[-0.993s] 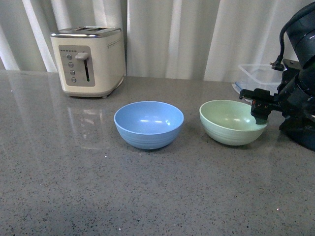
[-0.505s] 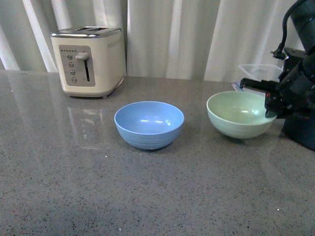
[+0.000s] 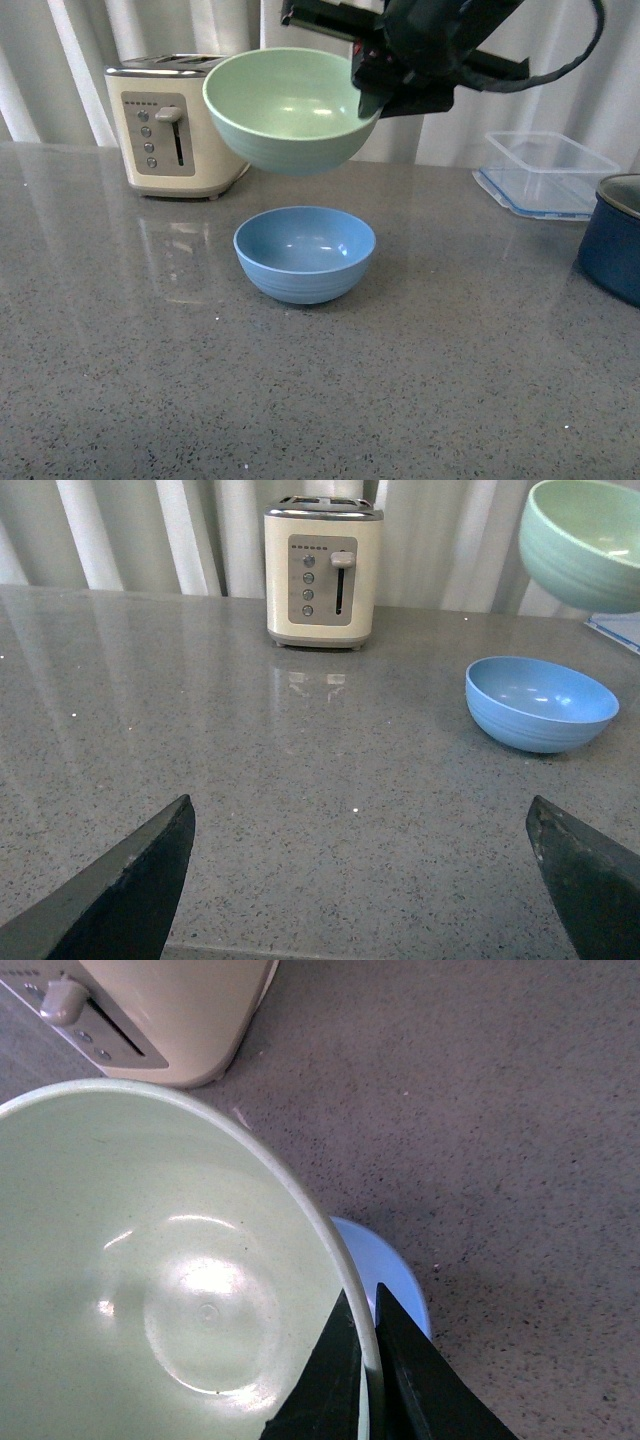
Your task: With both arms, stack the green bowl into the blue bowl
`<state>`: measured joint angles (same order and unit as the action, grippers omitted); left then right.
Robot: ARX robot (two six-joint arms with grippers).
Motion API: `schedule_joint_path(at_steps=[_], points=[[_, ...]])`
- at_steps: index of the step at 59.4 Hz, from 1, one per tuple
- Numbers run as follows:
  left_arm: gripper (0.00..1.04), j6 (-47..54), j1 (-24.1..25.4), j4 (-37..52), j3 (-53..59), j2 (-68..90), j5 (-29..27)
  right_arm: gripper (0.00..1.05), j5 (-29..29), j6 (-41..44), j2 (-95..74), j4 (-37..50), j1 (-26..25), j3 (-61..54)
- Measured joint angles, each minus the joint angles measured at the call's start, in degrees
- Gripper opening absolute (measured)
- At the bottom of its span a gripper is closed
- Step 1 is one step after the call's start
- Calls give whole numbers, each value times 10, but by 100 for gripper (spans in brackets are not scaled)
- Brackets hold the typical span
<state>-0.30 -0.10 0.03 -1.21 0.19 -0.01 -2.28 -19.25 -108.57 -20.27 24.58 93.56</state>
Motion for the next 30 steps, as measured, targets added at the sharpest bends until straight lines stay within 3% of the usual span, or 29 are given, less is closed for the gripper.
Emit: schedule_joint_path(at_steps=[30], points=[[98, 0, 0, 0, 0, 0, 0, 2, -48, 5, -105, -10, 11, 20]])
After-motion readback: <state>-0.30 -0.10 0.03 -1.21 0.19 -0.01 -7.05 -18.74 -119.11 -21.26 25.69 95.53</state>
